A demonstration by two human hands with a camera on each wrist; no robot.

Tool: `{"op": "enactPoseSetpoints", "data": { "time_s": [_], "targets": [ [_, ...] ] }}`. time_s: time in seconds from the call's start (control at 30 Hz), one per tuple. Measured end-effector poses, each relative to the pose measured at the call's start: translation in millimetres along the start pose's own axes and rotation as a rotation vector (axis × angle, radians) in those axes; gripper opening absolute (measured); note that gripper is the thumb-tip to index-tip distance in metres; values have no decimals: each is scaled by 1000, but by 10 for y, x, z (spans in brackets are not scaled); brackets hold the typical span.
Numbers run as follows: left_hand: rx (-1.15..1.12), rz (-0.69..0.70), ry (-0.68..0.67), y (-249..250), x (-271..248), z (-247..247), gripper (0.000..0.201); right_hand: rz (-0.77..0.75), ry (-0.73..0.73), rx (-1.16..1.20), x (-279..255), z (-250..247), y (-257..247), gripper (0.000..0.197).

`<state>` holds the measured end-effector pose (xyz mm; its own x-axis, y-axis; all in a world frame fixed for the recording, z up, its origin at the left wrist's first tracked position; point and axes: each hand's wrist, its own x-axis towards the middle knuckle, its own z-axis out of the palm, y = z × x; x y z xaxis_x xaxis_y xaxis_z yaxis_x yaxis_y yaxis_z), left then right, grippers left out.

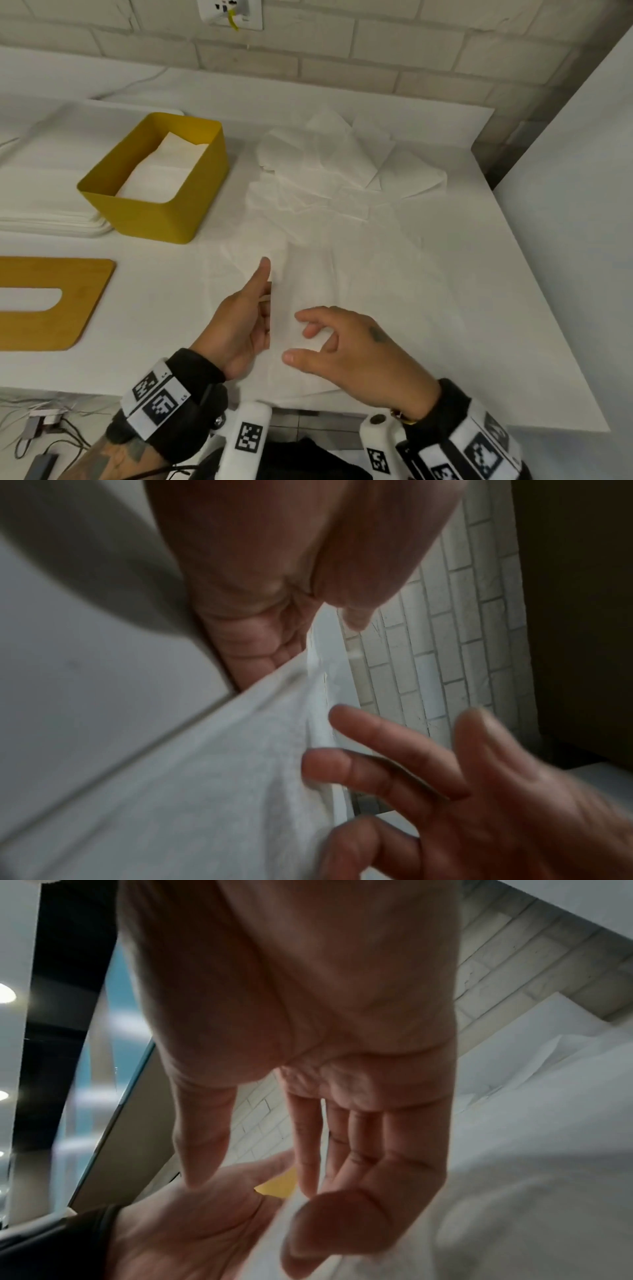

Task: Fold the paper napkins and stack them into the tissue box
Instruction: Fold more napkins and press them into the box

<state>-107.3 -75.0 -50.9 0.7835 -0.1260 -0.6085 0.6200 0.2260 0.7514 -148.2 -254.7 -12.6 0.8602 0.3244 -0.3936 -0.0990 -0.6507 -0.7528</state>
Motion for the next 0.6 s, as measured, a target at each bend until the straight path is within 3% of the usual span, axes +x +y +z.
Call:
{"op": "enactPoseSetpoints", "data": {
  "time_s": [0.13, 0.2, 0.33, 0.47, 0.6],
  "targets": [
    [32, 53, -51, -40, -10, 0, 38, 12, 58, 84, -53, -253, 100, 41],
    [26, 74, -53, -88, -11, -26, 28, 51, 185, 95, -35, -494, 185, 31],
    [53, 157, -14, -36, -86, -116, 24, 135, 382, 85, 141, -965, 332, 18],
    [104, 210, 93, 24, -86, -376, 21, 111, 361, -130, 444, -1223, 340, 29],
    [59, 191, 103, 7, -53, -492, 22, 129, 241, -345, 765, -1245, 262, 59]
  ]
}}
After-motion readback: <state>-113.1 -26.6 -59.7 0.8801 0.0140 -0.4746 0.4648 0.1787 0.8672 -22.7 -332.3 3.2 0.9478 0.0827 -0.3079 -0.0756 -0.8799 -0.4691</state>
